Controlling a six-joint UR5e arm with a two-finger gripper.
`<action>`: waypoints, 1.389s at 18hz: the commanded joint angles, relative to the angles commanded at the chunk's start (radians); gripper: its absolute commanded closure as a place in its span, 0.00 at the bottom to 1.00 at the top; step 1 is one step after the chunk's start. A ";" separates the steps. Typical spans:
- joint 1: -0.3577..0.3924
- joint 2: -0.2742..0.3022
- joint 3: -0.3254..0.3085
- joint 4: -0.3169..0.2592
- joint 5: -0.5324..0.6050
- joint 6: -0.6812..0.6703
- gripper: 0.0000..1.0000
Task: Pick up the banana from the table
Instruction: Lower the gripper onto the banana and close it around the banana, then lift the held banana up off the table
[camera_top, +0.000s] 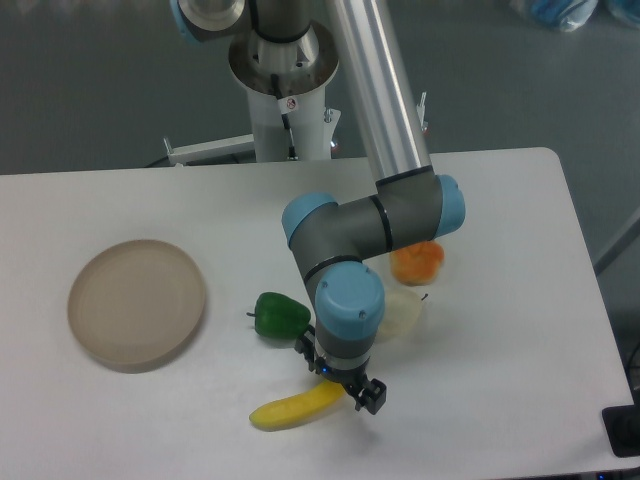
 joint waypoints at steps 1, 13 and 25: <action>-0.003 -0.005 0.000 0.002 0.000 0.003 0.00; 0.008 0.021 0.025 -0.012 -0.012 0.005 0.91; 0.158 0.184 0.089 -0.248 -0.064 0.099 0.90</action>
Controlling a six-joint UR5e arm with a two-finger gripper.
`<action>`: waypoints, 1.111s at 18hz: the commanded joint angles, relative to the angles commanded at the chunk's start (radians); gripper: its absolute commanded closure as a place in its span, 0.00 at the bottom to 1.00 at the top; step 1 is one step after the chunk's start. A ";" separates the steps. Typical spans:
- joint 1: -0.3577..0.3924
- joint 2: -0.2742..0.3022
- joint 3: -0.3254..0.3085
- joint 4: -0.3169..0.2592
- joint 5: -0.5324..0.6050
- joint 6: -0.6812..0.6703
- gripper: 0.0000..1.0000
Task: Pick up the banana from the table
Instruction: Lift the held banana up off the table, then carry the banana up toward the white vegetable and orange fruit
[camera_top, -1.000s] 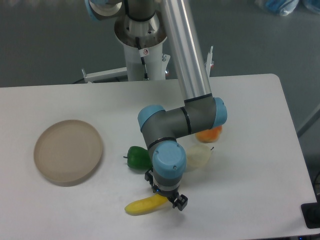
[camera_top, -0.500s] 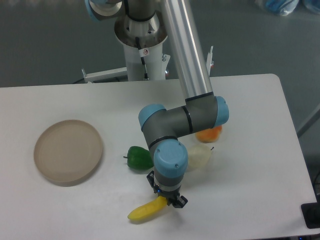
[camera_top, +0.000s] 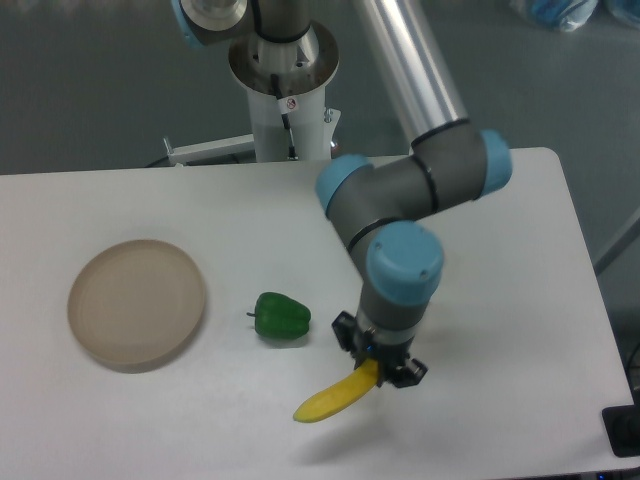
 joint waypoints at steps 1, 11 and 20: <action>0.008 0.006 0.005 -0.025 0.002 0.029 0.90; 0.178 0.023 0.022 -0.155 0.069 0.374 0.88; 0.189 0.018 0.055 -0.157 0.061 0.387 0.88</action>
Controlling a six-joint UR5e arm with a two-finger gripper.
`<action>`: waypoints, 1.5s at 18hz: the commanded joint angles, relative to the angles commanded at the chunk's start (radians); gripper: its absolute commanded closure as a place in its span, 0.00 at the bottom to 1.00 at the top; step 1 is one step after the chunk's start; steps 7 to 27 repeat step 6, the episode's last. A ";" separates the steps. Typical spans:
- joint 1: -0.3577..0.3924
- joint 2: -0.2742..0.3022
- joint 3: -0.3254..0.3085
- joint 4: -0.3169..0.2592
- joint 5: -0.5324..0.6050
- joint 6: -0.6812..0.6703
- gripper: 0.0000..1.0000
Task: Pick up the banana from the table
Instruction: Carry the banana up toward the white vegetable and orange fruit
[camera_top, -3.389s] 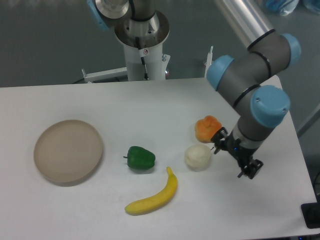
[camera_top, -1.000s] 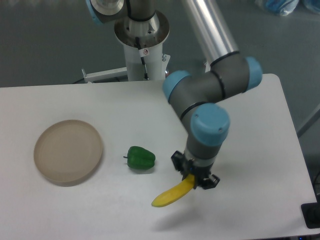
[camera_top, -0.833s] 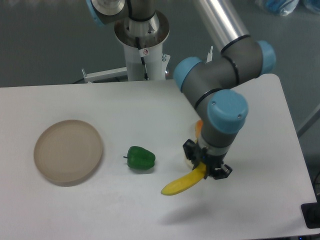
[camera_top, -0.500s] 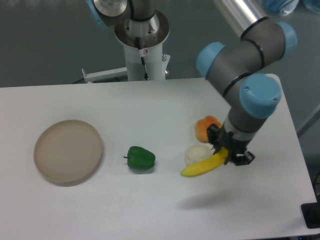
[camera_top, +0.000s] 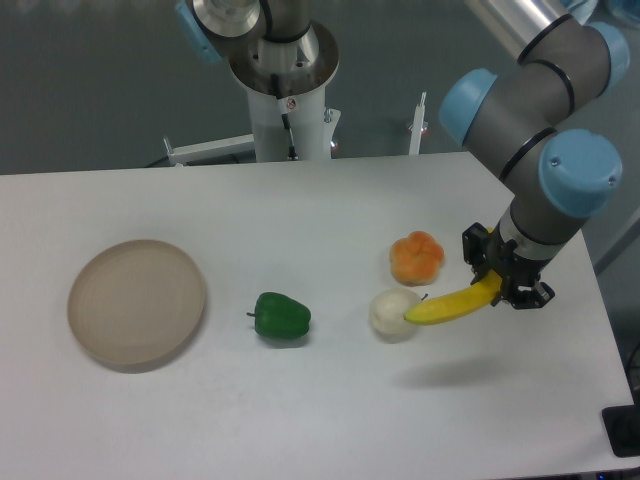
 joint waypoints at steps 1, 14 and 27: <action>0.002 0.002 -0.006 0.000 -0.002 0.000 0.88; -0.003 0.000 -0.009 0.011 0.006 0.009 0.88; -0.003 0.000 -0.009 0.011 0.006 0.009 0.88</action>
